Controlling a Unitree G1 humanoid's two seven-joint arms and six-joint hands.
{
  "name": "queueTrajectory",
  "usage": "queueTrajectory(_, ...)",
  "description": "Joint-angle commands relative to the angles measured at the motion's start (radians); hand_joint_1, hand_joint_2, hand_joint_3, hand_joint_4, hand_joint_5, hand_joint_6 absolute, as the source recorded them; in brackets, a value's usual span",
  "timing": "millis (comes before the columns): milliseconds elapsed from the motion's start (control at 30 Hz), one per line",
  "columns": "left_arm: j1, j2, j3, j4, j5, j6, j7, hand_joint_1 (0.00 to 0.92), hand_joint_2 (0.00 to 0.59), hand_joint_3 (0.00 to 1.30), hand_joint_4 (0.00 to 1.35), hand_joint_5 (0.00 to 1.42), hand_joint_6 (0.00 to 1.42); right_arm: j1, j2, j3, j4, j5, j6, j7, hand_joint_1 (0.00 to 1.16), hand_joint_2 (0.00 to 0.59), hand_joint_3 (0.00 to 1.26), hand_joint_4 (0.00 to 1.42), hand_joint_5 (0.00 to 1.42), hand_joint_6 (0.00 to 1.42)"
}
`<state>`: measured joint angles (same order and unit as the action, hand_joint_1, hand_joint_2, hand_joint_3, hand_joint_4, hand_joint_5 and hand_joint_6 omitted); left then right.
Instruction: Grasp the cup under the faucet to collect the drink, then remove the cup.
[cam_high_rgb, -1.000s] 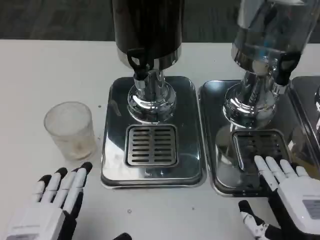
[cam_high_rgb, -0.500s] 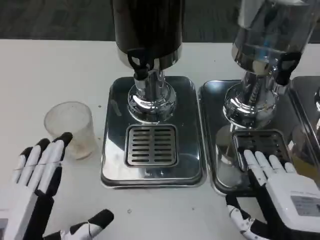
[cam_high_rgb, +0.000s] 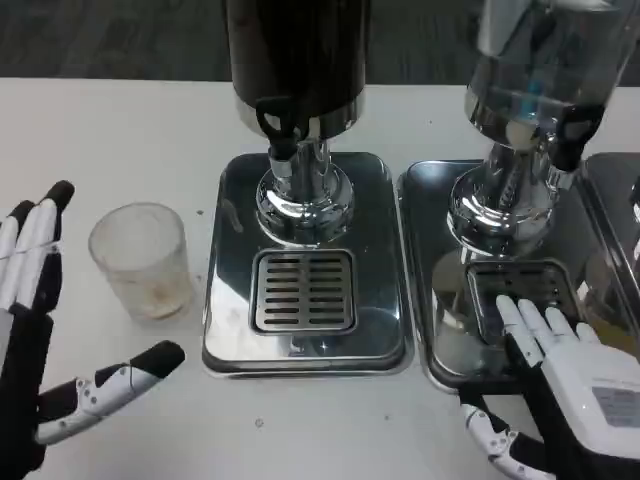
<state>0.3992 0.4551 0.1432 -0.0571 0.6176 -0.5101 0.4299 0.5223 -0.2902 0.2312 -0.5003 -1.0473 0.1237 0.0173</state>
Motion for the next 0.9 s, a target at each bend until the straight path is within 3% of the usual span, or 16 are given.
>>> queueTrajectory(33,-0.056,0.041,0.01,0.029,-0.046,0.039,-0.1,0.0,0.013,0.0,0.0,0.02,0.0,-0.019,-0.016,-0.005,0.009,0.026,-0.012,0.016,0.25,0.468,0.0,0.0,0.0,0.0)
queueTrajectory(533,-0.264,0.081,0.007,0.218,-0.137,0.13,-0.243,0.025,0.008,0.0,0.0,0.11,0.1,-0.002,-0.011,-0.001,0.006,0.061,-0.01,0.008,0.26,0.465,0.0,0.0,0.0,0.0)
queueTrajectory(900,-0.385,0.129,-0.053,0.375,-0.136,0.17,-0.323,0.07,0.0,0.0,0.0,0.1,0.11,0.01,0.009,0.0,0.01,0.08,-0.017,-0.008,0.27,0.475,0.0,0.0,0.0,0.0)
